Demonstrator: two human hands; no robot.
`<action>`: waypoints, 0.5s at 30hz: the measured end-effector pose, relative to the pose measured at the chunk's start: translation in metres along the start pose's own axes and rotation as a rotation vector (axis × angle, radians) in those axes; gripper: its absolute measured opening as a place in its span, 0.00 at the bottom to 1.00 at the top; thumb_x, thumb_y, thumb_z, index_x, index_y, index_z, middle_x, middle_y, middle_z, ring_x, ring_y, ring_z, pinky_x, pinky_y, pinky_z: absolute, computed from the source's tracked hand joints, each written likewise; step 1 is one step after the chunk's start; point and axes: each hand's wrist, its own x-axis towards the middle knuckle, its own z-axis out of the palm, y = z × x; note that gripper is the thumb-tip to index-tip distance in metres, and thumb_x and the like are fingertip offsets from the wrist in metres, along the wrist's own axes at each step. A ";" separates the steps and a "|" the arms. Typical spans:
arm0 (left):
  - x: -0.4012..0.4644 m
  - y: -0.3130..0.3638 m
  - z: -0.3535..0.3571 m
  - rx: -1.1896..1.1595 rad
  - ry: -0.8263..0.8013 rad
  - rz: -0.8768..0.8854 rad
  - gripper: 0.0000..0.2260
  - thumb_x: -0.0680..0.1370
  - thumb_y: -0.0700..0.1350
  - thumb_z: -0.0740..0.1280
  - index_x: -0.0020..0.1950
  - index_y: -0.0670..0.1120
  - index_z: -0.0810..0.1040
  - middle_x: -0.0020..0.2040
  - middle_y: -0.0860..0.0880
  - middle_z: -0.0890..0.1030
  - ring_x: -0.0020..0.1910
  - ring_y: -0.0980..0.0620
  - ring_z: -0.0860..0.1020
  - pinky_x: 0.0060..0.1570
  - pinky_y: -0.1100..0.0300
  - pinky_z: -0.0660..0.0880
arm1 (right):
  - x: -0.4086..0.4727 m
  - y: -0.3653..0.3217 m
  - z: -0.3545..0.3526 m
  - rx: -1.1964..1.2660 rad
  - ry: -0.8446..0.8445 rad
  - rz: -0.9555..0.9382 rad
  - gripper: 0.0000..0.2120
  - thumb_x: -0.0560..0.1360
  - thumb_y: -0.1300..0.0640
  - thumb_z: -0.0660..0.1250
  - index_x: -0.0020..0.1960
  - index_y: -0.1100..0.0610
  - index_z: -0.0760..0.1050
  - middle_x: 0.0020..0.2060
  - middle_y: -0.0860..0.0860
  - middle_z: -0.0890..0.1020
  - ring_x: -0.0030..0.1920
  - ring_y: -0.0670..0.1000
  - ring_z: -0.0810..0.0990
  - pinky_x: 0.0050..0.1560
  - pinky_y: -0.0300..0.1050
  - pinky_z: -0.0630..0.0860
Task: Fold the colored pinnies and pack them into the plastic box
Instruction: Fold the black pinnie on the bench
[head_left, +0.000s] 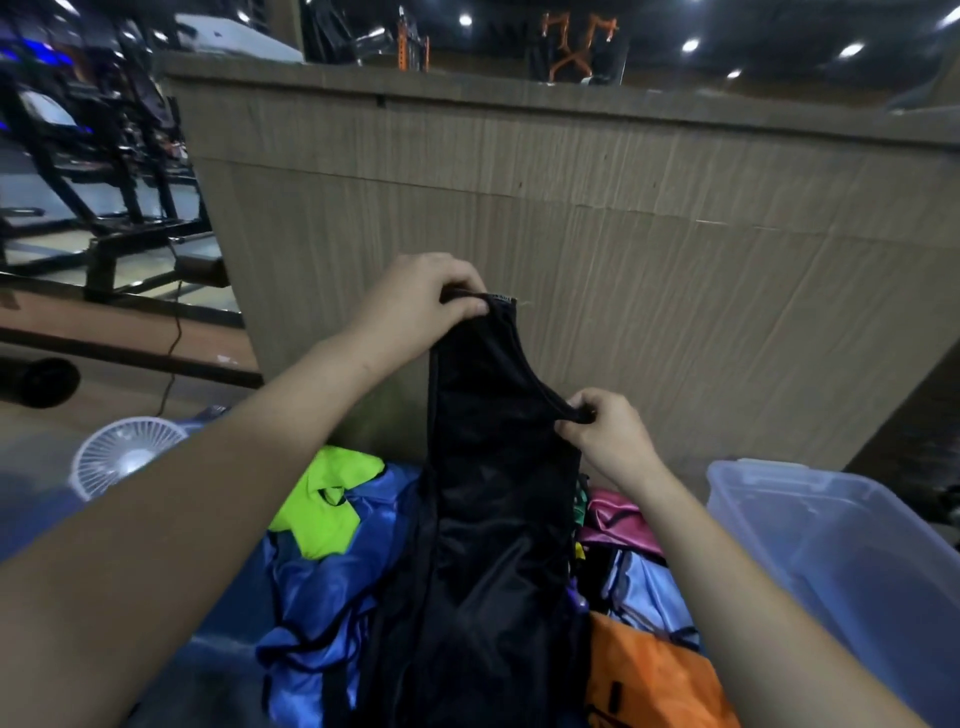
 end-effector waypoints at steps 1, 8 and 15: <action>-0.011 0.002 0.000 0.005 0.000 0.009 0.01 0.75 0.46 0.74 0.44 0.52 0.83 0.44 0.52 0.82 0.46 0.53 0.80 0.52 0.54 0.76 | -0.006 0.001 0.001 -0.014 -0.005 -0.005 0.07 0.71 0.61 0.74 0.40 0.52 0.79 0.38 0.51 0.83 0.41 0.51 0.81 0.40 0.41 0.72; -0.113 0.024 0.002 0.005 0.006 0.048 0.05 0.74 0.46 0.70 0.46 0.47 0.84 0.44 0.52 0.81 0.47 0.52 0.79 0.52 0.54 0.75 | -0.069 0.012 0.013 -0.134 -0.019 -0.132 0.08 0.68 0.67 0.74 0.44 0.57 0.79 0.42 0.51 0.79 0.45 0.53 0.77 0.44 0.40 0.64; -0.183 0.023 0.013 -0.030 -0.080 0.006 0.06 0.76 0.46 0.70 0.47 0.45 0.84 0.44 0.51 0.80 0.46 0.52 0.78 0.51 0.52 0.74 | -0.114 0.022 0.031 -0.201 -0.064 -0.256 0.13 0.65 0.73 0.71 0.44 0.59 0.78 0.42 0.49 0.76 0.46 0.57 0.79 0.44 0.35 0.63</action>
